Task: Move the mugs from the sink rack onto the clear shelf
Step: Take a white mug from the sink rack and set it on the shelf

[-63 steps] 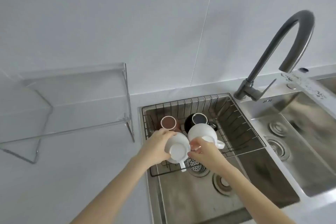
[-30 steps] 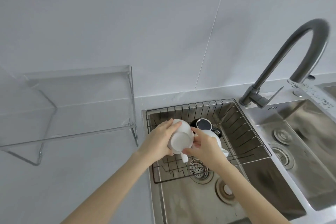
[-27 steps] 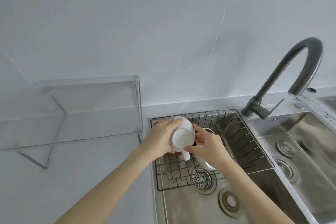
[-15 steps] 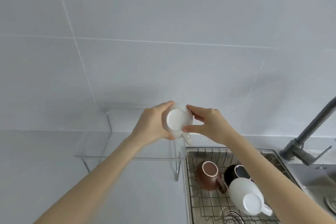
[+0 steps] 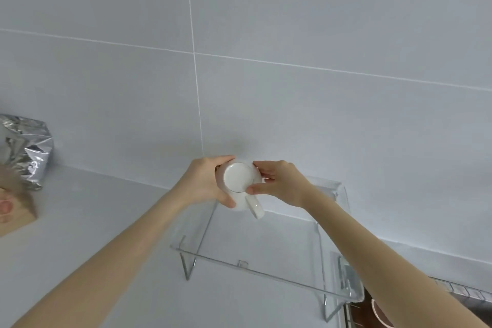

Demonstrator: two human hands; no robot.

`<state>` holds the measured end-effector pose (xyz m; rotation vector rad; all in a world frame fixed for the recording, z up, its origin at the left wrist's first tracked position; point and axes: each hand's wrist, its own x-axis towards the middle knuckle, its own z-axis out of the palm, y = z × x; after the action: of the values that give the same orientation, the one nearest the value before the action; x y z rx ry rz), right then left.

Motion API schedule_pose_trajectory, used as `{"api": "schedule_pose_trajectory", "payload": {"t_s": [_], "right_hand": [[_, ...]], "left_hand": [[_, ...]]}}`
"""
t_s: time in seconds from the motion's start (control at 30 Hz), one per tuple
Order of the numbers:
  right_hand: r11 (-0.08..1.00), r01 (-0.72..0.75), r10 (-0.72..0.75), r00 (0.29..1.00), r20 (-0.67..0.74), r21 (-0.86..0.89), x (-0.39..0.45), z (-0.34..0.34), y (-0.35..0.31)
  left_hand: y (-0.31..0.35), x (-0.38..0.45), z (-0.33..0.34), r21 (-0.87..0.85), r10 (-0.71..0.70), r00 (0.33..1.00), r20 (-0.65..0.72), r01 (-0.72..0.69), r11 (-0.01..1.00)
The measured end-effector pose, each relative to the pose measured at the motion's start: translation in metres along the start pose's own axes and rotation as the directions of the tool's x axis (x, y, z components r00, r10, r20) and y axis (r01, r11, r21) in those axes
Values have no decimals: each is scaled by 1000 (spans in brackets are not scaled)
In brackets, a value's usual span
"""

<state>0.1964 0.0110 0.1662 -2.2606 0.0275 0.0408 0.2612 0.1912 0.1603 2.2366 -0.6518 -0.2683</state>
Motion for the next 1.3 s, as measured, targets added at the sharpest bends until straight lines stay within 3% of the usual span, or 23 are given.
{"api": "schedule_pose_trajectory", "payload": {"t_s": [0.33,0.57,0.87,1.07,1.2,1.3], "right_hand": [[998,13,-14,1000,8,59,45,16,17],[985,-54,54,999,5,162,50,20,24],[960,-100,105,994,-8,260,49,27,31],[974,-151,150,989,16,167,41,27,22],[982,-88,103,991,-85,164,6,-5,8],[990,-30,55,981,-184,136,-35,-44,4]], "left_hand": [[-31,33,-11,-21,-18,996,93,20,1000],[-31,43,-14,13,-39,981,188,37,999],[-33,42,-12,-6,-71,977,203,73,997],[-14,36,-8,205,-101,982,160,67,977],[32,22,6,336,8,995,104,-43,941],[75,3,27,275,143,983,117,-171,946]]}}
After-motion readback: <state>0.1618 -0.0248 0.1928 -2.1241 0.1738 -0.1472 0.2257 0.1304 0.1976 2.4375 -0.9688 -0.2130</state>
